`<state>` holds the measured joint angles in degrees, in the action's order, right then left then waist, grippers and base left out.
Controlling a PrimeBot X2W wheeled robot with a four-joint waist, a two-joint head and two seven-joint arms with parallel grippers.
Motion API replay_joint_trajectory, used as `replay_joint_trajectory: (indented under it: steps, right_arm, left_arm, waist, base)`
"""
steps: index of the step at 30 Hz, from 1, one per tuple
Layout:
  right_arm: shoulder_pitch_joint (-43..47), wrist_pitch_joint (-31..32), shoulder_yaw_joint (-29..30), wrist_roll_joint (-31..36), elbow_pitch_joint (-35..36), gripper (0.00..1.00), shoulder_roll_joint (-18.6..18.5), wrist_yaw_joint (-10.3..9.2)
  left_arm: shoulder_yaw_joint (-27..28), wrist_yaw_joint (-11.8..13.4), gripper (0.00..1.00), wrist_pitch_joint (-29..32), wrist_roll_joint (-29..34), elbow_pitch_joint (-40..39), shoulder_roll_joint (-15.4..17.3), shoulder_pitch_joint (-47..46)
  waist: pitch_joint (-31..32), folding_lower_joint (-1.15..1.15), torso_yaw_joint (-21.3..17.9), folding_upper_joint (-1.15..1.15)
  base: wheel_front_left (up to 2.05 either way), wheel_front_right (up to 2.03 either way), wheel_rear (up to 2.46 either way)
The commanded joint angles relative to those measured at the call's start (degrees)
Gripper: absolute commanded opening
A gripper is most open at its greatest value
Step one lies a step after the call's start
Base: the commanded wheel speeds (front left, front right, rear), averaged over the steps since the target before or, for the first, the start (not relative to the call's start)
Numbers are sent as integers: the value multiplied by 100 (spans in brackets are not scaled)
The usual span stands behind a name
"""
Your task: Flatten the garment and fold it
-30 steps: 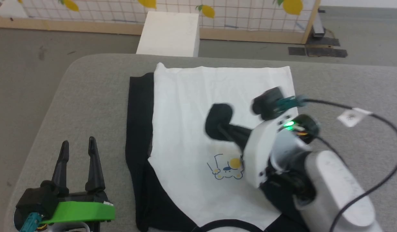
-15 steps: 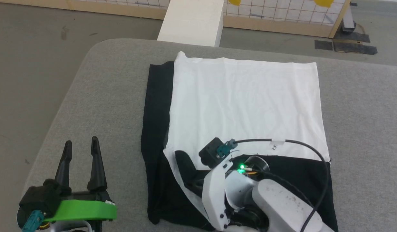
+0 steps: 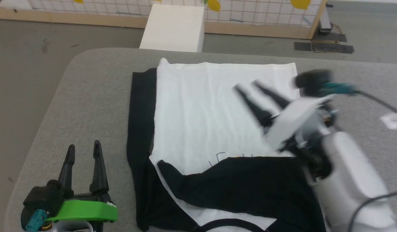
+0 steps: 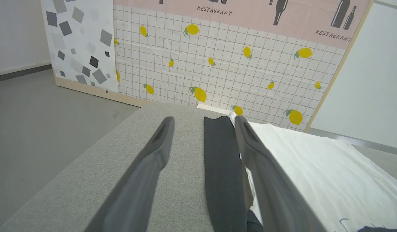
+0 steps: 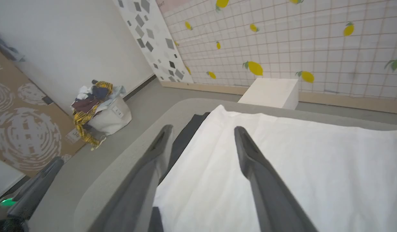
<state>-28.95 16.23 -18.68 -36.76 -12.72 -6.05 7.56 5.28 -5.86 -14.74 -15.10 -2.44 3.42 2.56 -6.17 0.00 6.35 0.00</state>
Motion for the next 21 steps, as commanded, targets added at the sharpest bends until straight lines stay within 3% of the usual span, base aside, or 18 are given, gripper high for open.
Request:
replay_joint_trajectory:
  steps: [1,7,11,17,21]
  right_arm:
    - [154,-202,400,146,90,100,-9,-8]
    - [676,-961,2295,1121,599,100,86,-8]
    - [1326,-1555,3352,1933,1322,100,262,-8]
    - [1838,-1717,3730,1817,1596,100,313,-8]
    - [1925,-1752,3781,1660,1644,100,315,-8]
  left_arm:
    - [1,-18,100,-26,53,26,27,-123]
    - [-9,34,100,-24,19,122,42,-223]
    - [-34,94,100,-24,-18,192,35,-314]
    - [-78,122,100,170,-72,376,81,-675]
    - [-137,63,100,701,-205,792,291,-1475]
  waist:
    - [46,0,-179,0]
    - [38,0,-418,0]
    - [-16,0,-578,0]
    - [-192,0,-658,0]
    - [-438,0,-634,0]
  base:
    - [0,0,0]
    - [0,0,0]
    - [0,0,0]
    - [0,0,0]
    - [0,0,0]
